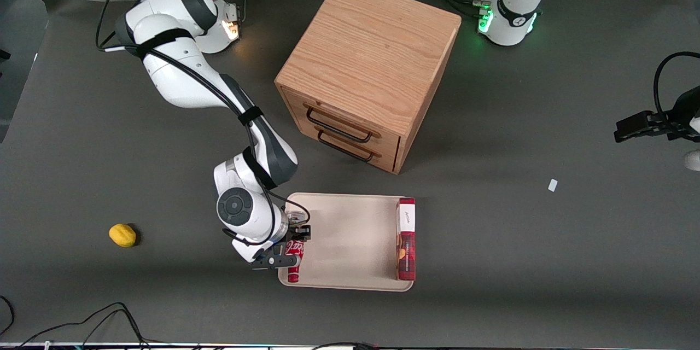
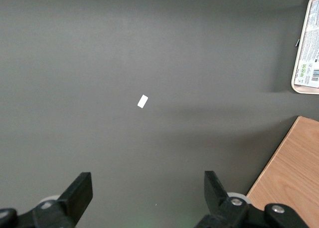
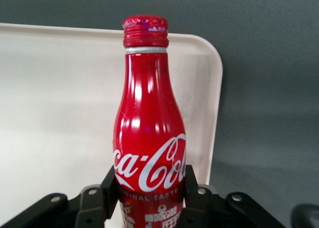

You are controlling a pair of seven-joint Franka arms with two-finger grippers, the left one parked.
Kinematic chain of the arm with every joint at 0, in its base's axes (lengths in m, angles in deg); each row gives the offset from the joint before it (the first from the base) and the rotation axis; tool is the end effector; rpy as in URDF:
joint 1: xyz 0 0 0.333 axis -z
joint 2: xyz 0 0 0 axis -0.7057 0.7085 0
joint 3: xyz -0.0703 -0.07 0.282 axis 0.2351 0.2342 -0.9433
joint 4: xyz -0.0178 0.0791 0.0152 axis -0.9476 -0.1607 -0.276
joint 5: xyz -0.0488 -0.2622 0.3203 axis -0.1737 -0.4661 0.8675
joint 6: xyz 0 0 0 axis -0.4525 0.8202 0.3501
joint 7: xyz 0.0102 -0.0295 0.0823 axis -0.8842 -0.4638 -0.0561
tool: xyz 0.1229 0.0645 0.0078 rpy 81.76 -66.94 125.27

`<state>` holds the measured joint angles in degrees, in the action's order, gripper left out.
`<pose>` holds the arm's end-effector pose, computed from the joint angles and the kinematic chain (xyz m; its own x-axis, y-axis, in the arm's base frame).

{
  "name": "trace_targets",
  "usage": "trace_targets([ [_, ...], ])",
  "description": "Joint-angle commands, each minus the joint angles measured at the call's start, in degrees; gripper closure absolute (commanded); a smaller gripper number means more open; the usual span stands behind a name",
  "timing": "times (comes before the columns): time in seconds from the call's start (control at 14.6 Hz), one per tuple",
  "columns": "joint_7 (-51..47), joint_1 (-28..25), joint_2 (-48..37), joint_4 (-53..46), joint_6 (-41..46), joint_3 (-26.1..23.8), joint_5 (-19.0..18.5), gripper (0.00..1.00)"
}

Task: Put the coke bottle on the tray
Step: 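Lower the bottle onto the tray beside the red box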

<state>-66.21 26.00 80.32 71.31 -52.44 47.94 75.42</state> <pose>0.7332 0.3303 0.1641 0.9974 0.0181 0.0700 0.0262 -0.9928 -0.1168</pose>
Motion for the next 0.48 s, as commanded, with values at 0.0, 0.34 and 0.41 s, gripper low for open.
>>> trace_targets([
  [0.0,-1.2,-0.1,2.1,-2.5,-1.7,-0.3,1.6,0.63],
  [0.34,-1.9,0.0,3.2,-2.3,-2.6,-0.3,1.6,0.3],
  [0.41,-1.9,0.0,3.2,-2.2,-2.6,-0.3,1.7,0.22],
])
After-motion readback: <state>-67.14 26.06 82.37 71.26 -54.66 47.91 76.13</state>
